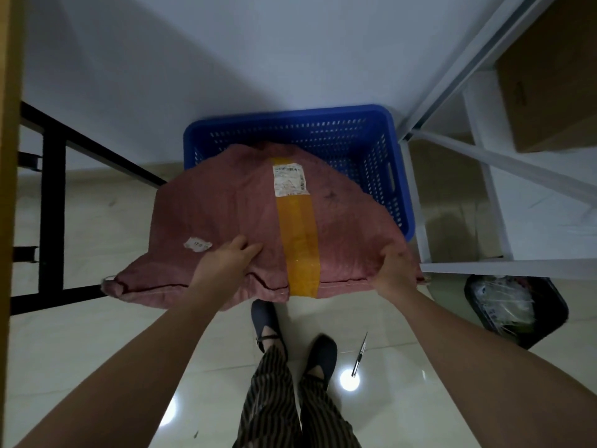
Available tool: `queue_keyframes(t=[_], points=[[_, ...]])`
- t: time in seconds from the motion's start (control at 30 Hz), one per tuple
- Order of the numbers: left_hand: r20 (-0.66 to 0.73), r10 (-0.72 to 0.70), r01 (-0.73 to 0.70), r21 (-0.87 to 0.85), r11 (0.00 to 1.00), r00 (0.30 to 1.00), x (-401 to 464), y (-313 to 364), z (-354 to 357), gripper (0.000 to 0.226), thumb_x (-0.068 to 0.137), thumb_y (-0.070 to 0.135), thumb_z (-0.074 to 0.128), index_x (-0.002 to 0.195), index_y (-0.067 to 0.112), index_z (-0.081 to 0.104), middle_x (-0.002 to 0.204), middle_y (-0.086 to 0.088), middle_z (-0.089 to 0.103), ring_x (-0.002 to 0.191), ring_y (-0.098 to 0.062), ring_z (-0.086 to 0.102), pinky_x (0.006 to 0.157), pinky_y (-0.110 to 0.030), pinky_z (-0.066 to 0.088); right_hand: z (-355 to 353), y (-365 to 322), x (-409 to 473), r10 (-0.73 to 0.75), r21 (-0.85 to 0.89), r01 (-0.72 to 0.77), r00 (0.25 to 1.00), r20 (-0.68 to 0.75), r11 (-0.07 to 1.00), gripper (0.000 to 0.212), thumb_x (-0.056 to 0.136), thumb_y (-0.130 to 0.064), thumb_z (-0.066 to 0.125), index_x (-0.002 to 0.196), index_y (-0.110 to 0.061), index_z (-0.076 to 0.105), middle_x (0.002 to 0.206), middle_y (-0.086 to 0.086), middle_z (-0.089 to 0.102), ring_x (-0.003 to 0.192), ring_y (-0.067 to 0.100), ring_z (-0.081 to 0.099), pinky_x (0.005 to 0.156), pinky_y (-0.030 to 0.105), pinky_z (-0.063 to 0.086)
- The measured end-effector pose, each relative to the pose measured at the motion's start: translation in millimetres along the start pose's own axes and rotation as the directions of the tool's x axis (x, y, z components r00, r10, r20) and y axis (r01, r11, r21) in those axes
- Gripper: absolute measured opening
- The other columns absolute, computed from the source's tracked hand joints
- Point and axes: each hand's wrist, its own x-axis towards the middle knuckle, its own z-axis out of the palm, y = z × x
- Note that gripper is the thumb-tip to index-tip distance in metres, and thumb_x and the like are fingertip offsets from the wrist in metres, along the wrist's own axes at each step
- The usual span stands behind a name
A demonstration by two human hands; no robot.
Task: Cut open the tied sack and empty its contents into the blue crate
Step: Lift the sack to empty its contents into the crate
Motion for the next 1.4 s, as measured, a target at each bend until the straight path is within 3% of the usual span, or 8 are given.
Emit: queue_keyframes(t=[0.13, 0.27, 0.5, 0.87, 1.03, 1.17, 1.27, 1.4], points=[[-0.163, 0.096, -0.078, 0.111, 0.991, 0.982, 4, -6, -21, 0.063, 0.061, 0.019, 0.085, 0.121, 0.019, 0.066, 0.096, -0.008, 0.065, 0.074, -0.029, 0.066, 0.048, -0.030, 0.048, -5, -12, -11, 0.047, -0.124, -0.045, 0.999, 0.017, 0.991, 0.042, 0.083, -0.020, 0.063, 0.121, -0.015, 0.047, 0.135, 0.019, 0.035, 0.127, 0.036, 0.030, 0.098, 0.050, 0.042], [-0.201, 0.139, -0.084, 0.259, 0.962, 0.970, 15, -10, -51, 0.071, 0.069, 0.023, 0.080, 0.134, 0.015, 0.053, 0.116, -0.009, 0.063, 0.084, -0.031, 0.065, 0.065, -0.038, 0.052, -18, -31, -14, 0.006, -0.127, -0.010, 0.999, -0.033, 0.992, 0.018, 0.092, -0.014, 0.048, 0.109, -0.015, 0.055, 0.136, 0.016, 0.038, 0.126, 0.036, 0.029, 0.097, 0.048, 0.040], [-0.107, 0.157, -0.113, 0.335, 0.936, 0.982, 20, -7, -119, 0.062, 0.096, 0.031, 0.044, 0.152, 0.021, 0.018, 0.140, 0.000, 0.044, 0.118, -0.025, 0.050, 0.092, -0.038, 0.042, -81, -63, -19, 0.001, 0.126, 0.007, 0.998, -0.062, 0.992, 0.025, 0.095, -0.015, 0.037, 0.086, -0.009, 0.060, 0.103, 0.014, 0.064, 0.088, 0.029, 0.059, 0.080, 0.038, 0.051], [0.032, 0.072, -0.079, 0.367, 0.927, 0.997, 28, 1, -228, 0.056, 0.096, 0.027, 0.037, 0.150, 0.023, 0.021, 0.136, 0.000, 0.052, 0.113, -0.026, 0.057, 0.073, -0.036, 0.045, -213, -137, -42, 0.002, 0.116, 0.018, 0.986, -0.165, 0.993, 0.023, 0.090, -0.017, 0.046, 0.072, -0.014, 0.060, 0.080, 0.007, 0.062, 0.079, 0.024, 0.058, 0.086, 0.042, 0.048], [0.018, 0.035, -0.038, 0.193, 0.981, 0.999, 29, -1, -285, 0.038, 0.095, 0.042, 0.040, 0.130, 0.029, 0.050, 0.121, 0.002, 0.061, 0.106, -0.024, 0.060, 0.082, -0.039, 0.051, -270, -174, -61, -0.042, 0.255, 0.078, 0.989, -0.143, 0.964, 0.026, 0.084, -0.008, 0.048, 0.058, -0.010, 0.048, 0.062, 0.005, 0.049, 0.054, 0.017, 0.046, 0.045, 0.026, 0.031], [-0.011, -0.027, 0.027, 0.023, 0.999, 1.000, 21, 1, -328, 0.034, 0.091, 0.040, 0.045, 0.113, 0.022, 0.064, 0.119, -0.005, 0.064, 0.109, -0.029, 0.060, 0.088, -0.040, 0.050, -309, -193, -76, -0.057, 0.246, 0.080, 0.994, -0.098, 0.966, 0.025, 0.088, -0.007, 0.043, 0.063, -0.006, 0.050, 0.074, 0.010, 0.054, 0.060, 0.019, 0.049, 0.047, 0.025, 0.032], [-0.143, -0.035, -0.001, -0.248, 0.969, 0.989, 20, 4, -358, 0.029, 0.095, 0.023, 0.043, 0.098, 0.004, 0.065, 0.109, -0.019, 0.066, 0.102, -0.034, 0.061, 0.080, -0.035, 0.046, -337, -203, -85, -0.071, 0.274, 0.093, 0.993, -0.090, 0.957, 0.027, 0.094, -0.009, 0.039, 0.095, 0.007, 0.061, 0.102, 0.024, 0.060, 0.095, 0.036, 0.059, 0.068, 0.025, 0.036], [-0.249, -0.141, 0.021, -0.429, 0.903, 0.958, 26, 8, -397, 0.034, 0.098, 0.009, 0.039, 0.065, 0.010, 0.043, 0.093, -0.028, 0.060, 0.089, -0.037, 0.056, 0.066, -0.034, 0.032, -375, -222, -95, -0.142, 0.300, 0.190, 0.974, -0.175, 0.935, 0.033, 0.095, -0.010, 0.040, 0.114, 0.009, 0.058, 0.117, 0.026, 0.059, 0.111, 0.039, 0.056, 0.073, 0.027, 0.034]])
